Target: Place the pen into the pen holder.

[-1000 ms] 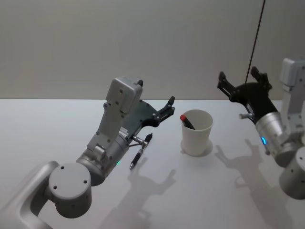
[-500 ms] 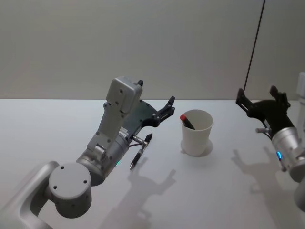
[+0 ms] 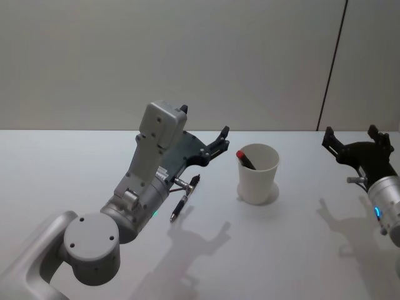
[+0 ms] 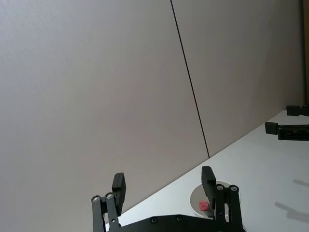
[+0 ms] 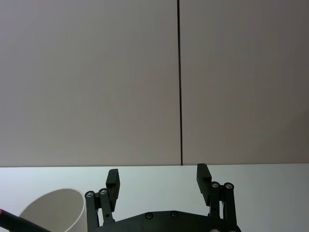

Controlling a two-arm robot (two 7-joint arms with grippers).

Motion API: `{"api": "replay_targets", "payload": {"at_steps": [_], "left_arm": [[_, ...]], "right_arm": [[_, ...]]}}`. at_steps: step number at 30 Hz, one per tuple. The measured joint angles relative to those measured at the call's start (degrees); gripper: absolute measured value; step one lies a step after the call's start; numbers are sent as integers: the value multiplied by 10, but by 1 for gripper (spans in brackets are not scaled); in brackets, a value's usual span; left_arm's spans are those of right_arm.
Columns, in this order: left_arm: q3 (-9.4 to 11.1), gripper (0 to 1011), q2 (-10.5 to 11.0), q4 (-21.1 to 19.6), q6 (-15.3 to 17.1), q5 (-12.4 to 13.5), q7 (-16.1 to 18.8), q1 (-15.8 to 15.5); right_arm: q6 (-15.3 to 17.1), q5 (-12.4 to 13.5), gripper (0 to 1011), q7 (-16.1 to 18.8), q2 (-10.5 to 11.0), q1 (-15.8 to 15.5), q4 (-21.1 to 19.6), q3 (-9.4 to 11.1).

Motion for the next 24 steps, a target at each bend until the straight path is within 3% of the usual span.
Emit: {"api": "replay_targets", "payload": {"at_steps": [11,24], "left_arm": [[-2,1000,0,-1,14,-10,-4,1],[-9,1000,-1,-2,76,-61,-15,3]], "right_arm": [[5,1,1001,-5,3,-5,-3,3],[8,1,1002,-8,4,-7,-4,4]]}}
